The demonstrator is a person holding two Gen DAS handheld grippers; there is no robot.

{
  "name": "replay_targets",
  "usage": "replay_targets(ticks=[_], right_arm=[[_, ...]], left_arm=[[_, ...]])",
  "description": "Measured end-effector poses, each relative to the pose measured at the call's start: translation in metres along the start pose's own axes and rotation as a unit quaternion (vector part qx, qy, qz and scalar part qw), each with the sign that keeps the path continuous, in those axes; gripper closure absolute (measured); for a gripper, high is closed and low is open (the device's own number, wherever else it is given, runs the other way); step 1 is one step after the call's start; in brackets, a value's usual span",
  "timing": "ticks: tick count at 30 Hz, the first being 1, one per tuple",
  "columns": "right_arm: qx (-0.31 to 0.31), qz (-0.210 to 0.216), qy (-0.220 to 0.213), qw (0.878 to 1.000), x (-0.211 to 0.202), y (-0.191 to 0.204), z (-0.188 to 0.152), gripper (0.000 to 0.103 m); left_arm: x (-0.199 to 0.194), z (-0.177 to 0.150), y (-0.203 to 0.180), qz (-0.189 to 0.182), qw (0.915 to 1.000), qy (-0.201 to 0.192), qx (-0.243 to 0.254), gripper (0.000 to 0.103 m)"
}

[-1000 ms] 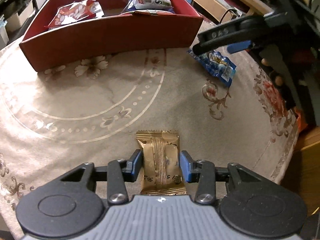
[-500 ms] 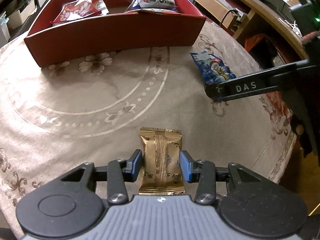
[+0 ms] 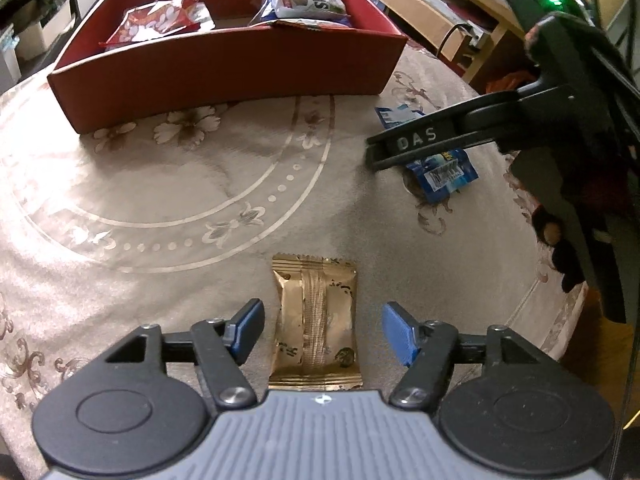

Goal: Organize snacks
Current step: 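Grasp the gold wrapped snack with left tool while right tool grasps the blue candy pack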

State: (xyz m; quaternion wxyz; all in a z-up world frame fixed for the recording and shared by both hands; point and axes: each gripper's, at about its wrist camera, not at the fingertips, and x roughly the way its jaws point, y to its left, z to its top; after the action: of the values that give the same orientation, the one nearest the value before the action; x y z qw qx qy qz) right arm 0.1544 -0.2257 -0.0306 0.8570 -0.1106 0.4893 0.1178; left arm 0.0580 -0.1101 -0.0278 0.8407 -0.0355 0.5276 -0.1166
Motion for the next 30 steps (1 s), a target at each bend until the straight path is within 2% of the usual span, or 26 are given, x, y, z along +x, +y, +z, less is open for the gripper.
replay_targets(ticks=[1, 4, 7, 9, 11, 14, 16, 20, 30], right_arm=[[0.006, 0.005, -0.001, 1.0, 0.002, -0.001, -0.001, 0.0], [-0.016, 0.003, -0.002, 1.0, 0.006, 0.006, -0.006, 0.0], [-0.007, 0.012, 0.001, 1.0, 0.005, 0.002, -0.006, 0.0], [-0.011, 0.011, 0.002, 1.0, 0.004, 0.002, -0.007, 0.0], [-0.016, 0.01, 0.001, 1.0, 0.002, 0.001, -0.008, 0.005], [-0.012, 0.007, -0.005, 1.0, -0.01, -0.002, -0.012, 0.027], [-0.004, 0.009, -0.003, 1.0, -0.013, -0.002, -0.015, 0.027], [-0.018, -0.014, -0.004, 1.0, -0.023, 0.006, -0.026, 0.027], [0.008, -0.007, -0.031, 0.999, -0.054, 0.019, -0.041, 0.027]], left_arm=[[0.0, -0.003, -0.002, 0.006, 1.0, -0.003, 0.006, 0.035], [0.0, -0.01, -0.014, 0.029, 0.9988, -0.015, 0.038, 0.035], [0.0, -0.012, -0.017, 0.038, 0.998, -0.02, 0.047, 0.036], [-0.001, -0.012, -0.016, 0.039, 0.9982, -0.019, 0.041, 0.042], [-0.003, -0.011, -0.013, 0.044, 0.9982, -0.019, 0.035, 0.052], [-0.005, -0.013, -0.01, 0.046, 0.9981, -0.02, 0.036, 0.058], [-0.006, -0.014, -0.008, 0.041, 0.9985, -0.017, 0.032, 0.06], [-0.01, -0.014, 0.002, 0.03, 0.9994, -0.012, 0.011, 0.06], [-0.028, -0.013, 0.023, 0.036, 0.9986, -0.036, -0.01, 0.06]])
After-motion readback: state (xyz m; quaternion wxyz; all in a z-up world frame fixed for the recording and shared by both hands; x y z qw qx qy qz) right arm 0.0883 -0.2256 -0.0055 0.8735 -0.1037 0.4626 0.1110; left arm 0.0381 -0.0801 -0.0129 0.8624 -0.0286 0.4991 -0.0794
